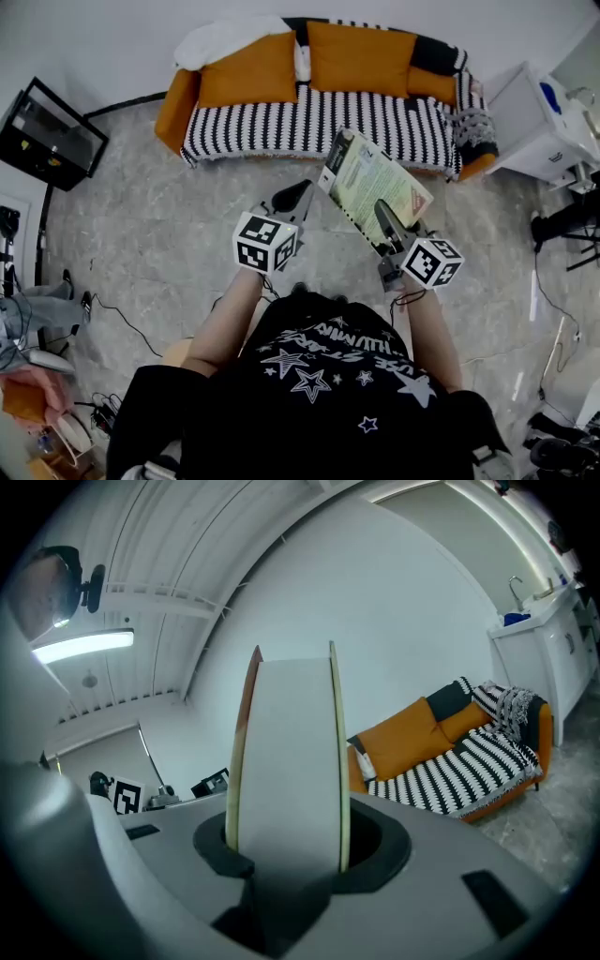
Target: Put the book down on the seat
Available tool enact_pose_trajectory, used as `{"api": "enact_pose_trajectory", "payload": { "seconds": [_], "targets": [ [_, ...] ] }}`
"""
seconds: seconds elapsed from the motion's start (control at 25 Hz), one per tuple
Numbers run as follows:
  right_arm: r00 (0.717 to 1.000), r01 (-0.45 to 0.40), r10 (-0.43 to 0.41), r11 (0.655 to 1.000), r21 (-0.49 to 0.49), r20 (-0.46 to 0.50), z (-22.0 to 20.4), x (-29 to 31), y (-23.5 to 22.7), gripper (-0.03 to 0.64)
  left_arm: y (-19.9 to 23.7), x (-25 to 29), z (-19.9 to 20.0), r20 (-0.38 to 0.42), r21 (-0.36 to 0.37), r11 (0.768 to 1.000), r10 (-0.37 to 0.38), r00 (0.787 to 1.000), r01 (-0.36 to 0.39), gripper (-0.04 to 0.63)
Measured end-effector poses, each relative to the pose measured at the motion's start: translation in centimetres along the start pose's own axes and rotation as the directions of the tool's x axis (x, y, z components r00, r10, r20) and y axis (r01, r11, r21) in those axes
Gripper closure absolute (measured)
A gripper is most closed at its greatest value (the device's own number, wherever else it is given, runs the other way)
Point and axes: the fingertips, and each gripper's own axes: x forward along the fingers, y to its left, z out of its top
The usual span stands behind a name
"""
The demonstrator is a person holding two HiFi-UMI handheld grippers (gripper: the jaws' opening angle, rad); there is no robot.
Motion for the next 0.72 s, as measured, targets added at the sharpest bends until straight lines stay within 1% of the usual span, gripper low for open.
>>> {"api": "enact_pose_trajectory", "payload": {
  "seconds": [0.32, 0.56, 0.72],
  "targets": [
    [1.0, 0.004, -0.004, 1.0, -0.013, -0.016, -0.6, 1.5, 0.8, 0.448, 1.8, -0.6, -0.4, 0.001, -0.012, 1.0, 0.001, 1.0, -0.001, 0.588],
    [1.0, 0.011, -0.011, 1.0, 0.0, -0.013, -0.9, 3.2, 1.7, 0.448, 3.9, -1.6, -0.5, 0.01, -0.029, 1.0, 0.003, 1.0, -0.003, 0.588],
    [1.0, 0.02, -0.019, 1.0, 0.014, -0.021, -1.7, 4.3, 2.4, 0.448, 5.2, -2.4, -0.9, 0.012, -0.055, 0.998, -0.008, 1.0, 0.009, 0.588]
  ]
}}
